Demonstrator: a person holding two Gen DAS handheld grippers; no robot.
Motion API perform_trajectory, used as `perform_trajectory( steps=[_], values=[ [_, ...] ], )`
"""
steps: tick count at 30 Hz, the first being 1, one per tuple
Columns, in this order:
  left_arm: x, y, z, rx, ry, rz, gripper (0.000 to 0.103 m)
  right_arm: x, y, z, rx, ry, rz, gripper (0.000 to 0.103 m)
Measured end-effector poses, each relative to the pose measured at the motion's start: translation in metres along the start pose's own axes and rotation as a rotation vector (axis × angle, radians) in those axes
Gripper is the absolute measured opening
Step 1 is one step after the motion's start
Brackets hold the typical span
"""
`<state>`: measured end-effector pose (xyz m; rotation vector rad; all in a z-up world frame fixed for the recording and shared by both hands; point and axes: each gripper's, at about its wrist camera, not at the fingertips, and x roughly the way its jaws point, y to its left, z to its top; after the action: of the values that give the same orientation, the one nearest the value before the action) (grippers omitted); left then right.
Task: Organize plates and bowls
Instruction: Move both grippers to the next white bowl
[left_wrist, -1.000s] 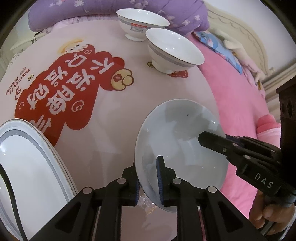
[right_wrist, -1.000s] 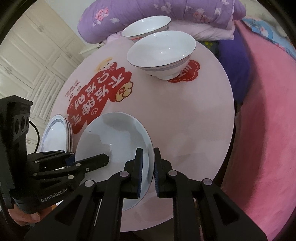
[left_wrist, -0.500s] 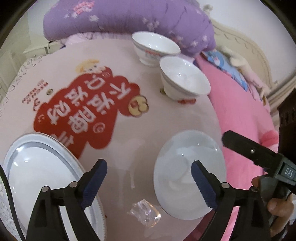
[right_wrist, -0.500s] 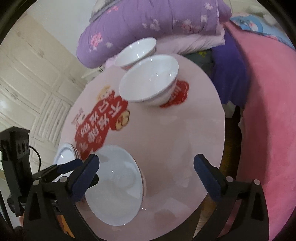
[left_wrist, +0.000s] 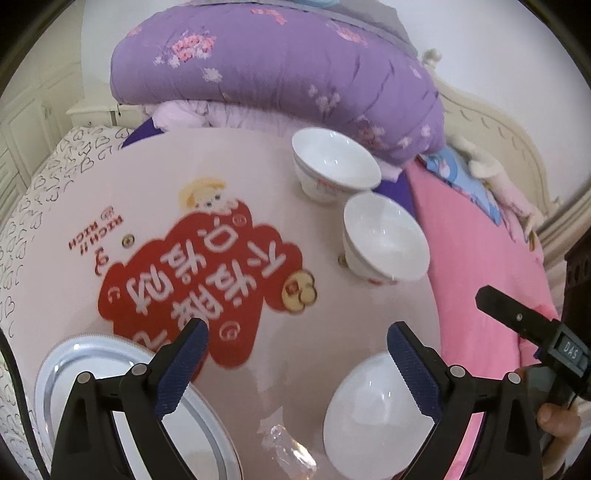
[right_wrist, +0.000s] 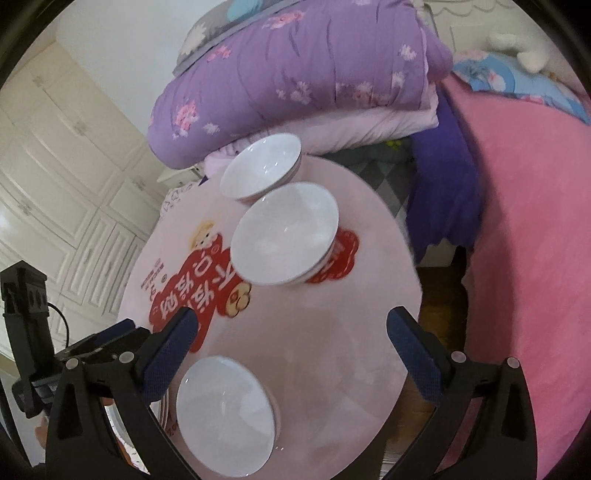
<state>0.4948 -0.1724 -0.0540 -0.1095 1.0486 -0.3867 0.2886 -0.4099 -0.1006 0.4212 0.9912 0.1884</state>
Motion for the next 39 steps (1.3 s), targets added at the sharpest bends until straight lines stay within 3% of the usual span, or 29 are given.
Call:
perform_trajectory(
  steps=[12, 18, 31, 35, 39],
  values=[
    [0.013, -0.006, 0.045, -0.028, -0.053, 0.024, 0.096, 0.023, -0.004, 0.043, -0.026, 0.017, -0.023, 0.103],
    [0.035, -0.012, 0.058, -0.031, -0.041, 0.024, 0.096, 0.037, -0.009, 0.056, -0.024, 0.039, -0.031, 0.103],
    [0.102, -0.017, 0.081, -0.052, 0.038, 0.017, 0.096, 0.069, -0.025, 0.069, -0.011, 0.096, -0.065, 0.103],
    [0.124, -0.022, 0.087, -0.042, 0.076, 0.019, 0.091, 0.077, -0.027, 0.074, -0.016, 0.112, -0.075, 0.103],
    [0.142, -0.025, 0.090, -0.044, 0.110, 0.013, 0.083, 0.088, -0.031, 0.076, -0.011, 0.139, -0.080, 0.095]
  ],
)
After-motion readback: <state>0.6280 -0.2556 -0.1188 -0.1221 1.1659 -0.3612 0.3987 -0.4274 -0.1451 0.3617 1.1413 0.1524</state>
